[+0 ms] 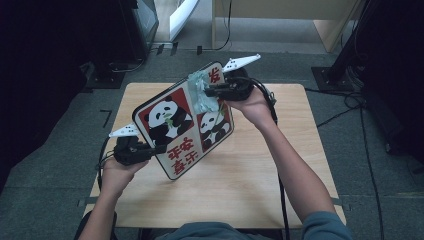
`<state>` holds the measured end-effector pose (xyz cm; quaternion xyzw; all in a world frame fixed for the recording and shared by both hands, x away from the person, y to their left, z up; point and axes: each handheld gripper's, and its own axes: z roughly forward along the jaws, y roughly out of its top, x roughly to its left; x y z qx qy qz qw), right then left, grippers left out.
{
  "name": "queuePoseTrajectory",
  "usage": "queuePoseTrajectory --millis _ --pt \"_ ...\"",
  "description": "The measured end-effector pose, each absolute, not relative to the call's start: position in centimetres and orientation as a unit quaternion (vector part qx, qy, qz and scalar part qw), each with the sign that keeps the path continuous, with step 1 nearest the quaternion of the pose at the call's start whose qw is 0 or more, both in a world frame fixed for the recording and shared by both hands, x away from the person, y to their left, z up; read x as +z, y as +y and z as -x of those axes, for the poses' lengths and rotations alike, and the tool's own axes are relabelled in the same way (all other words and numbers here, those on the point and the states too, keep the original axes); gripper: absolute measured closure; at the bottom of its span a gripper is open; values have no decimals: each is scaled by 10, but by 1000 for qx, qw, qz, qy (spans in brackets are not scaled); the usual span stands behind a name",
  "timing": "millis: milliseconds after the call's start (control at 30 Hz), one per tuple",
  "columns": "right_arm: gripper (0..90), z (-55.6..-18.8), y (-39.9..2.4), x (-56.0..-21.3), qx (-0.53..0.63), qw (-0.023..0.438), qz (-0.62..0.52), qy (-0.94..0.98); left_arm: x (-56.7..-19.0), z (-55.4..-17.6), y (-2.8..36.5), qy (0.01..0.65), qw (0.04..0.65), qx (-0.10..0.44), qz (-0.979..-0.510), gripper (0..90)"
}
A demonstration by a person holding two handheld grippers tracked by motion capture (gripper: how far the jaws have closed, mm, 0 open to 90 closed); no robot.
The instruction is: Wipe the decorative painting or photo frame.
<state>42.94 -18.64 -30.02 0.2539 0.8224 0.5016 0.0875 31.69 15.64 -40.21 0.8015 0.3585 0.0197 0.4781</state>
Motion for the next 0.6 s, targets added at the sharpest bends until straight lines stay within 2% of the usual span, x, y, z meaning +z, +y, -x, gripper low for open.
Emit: queuePoseTrajectory --millis 600 --pt "836 -440 -176 -297 500 90 -254 823 -401 -318 157 356 473 18 -806 796"
